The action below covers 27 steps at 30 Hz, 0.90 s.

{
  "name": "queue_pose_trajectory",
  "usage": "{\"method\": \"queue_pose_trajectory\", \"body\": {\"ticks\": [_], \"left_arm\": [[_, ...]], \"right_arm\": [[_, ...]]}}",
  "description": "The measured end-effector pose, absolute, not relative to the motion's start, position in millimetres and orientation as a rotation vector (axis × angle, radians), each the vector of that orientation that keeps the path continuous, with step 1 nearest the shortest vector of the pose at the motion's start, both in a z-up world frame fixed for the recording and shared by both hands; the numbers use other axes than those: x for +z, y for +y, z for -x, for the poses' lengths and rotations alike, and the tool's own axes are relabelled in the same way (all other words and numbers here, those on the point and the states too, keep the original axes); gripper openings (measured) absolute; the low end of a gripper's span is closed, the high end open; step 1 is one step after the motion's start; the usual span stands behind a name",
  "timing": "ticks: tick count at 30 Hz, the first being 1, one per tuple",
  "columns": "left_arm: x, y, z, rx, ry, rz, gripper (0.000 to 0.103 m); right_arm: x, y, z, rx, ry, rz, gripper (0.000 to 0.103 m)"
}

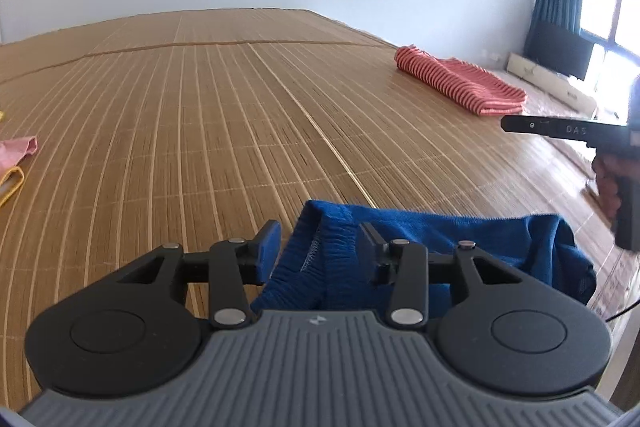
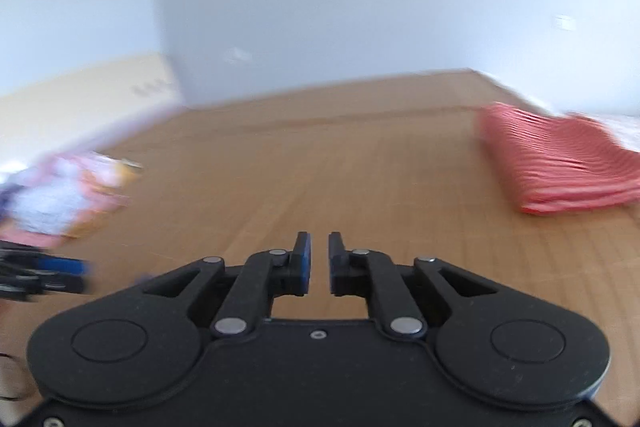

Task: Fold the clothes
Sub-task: 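Carry the blue shorts to open mat and release them from both grippers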

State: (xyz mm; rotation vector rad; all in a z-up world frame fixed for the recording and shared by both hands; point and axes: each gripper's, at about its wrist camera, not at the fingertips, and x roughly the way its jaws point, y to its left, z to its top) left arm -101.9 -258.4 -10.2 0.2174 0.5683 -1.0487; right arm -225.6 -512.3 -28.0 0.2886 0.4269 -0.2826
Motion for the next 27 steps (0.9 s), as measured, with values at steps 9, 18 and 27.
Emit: {"method": "queue_pose_trajectory", "body": {"ticks": [9,18,27], "left_arm": [[-11.6,-258.9,101.6,-1.083,0.6,-0.189,0.056],[-2.6,-251.0,114.3,-1.111,0.519,-0.147,0.068],[2.7,-244.4,121.0,-1.138,0.478,-0.096,0.079]], "right_arm": [[-25.3,-403.2,210.5,0.286,0.583,-0.092,0.063],[-41.7,-376.9,191.7,0.204,0.575,0.008,0.011],[3.7,-529.1,237.2,-0.185,0.338,-0.379,0.023]]}}
